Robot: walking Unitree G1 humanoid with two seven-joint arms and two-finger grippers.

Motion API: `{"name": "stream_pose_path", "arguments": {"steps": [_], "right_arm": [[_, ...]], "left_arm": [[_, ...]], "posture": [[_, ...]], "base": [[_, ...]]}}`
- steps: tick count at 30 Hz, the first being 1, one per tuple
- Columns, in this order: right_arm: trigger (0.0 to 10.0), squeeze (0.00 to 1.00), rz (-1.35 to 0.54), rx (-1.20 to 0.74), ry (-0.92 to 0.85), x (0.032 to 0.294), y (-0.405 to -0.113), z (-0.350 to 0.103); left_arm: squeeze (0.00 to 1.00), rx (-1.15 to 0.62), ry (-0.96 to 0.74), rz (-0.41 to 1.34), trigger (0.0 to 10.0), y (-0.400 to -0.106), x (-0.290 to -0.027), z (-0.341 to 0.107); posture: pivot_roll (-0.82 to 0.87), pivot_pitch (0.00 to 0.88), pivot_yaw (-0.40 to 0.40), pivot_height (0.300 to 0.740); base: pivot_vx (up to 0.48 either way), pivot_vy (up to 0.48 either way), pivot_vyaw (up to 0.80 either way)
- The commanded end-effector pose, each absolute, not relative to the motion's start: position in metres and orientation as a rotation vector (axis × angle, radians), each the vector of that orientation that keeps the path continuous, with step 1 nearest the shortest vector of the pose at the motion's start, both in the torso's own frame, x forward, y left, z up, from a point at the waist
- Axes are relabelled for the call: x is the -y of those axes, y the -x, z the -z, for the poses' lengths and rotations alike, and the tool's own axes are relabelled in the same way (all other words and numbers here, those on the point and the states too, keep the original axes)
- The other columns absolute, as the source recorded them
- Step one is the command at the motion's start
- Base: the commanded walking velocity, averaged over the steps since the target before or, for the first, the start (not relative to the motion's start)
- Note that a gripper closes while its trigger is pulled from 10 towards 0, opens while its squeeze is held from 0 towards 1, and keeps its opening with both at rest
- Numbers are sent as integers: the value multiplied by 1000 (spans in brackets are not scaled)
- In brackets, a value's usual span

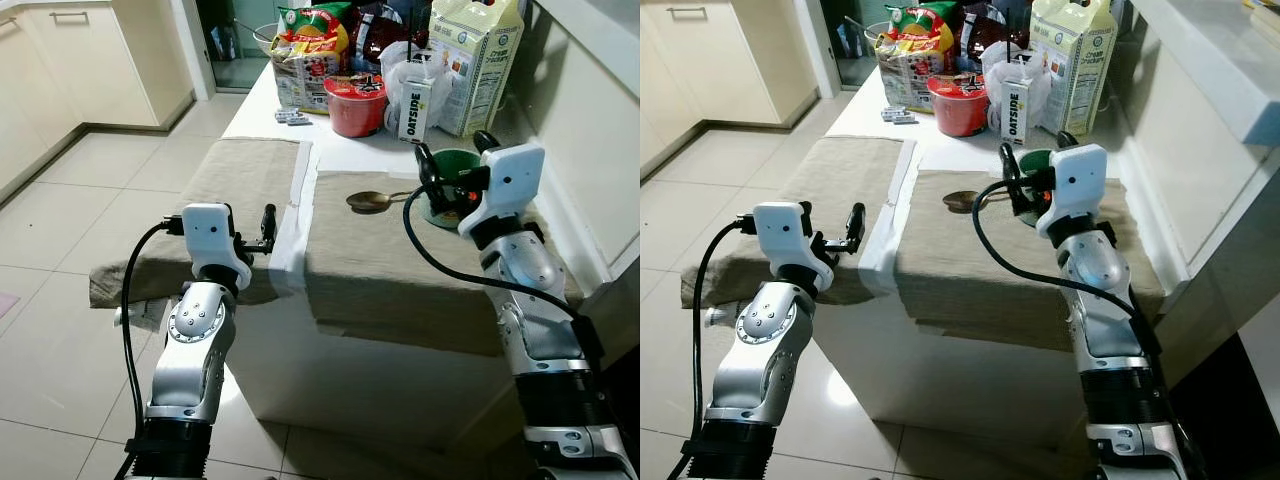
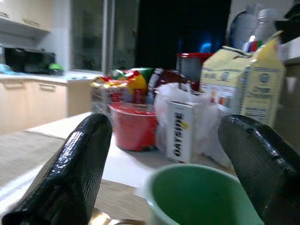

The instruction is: Setting the table

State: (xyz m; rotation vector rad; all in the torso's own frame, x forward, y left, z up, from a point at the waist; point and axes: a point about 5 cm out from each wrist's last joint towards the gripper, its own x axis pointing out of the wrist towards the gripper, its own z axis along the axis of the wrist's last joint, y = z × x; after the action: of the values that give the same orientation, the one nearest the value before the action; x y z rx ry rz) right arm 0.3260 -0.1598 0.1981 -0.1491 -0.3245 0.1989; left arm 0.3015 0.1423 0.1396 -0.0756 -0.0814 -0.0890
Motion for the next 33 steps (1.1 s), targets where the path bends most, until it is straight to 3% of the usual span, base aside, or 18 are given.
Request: {"name": "stream_pose_path", "arguments": {"steps": [1,17,33], "right_arm": [[10000,0,-170,320,177,164,-327,-196],[10000,0,-229,200,99,142,-322,-167],[10000,0,-344,252,-20,80,-335,-180]], "left_arm": [[0,105,72,101,10000,-302,-141,-146],[0,105,68,106,10000,-301,-141,-147],[0,107,58,103,10000,-302,-142,-148]], "posture": [[-268,0,89,740],[-259,0,86,740],[-252,0,84,740]], "base": [[0,0,0],[0,0,0],[0,0,0]]}}
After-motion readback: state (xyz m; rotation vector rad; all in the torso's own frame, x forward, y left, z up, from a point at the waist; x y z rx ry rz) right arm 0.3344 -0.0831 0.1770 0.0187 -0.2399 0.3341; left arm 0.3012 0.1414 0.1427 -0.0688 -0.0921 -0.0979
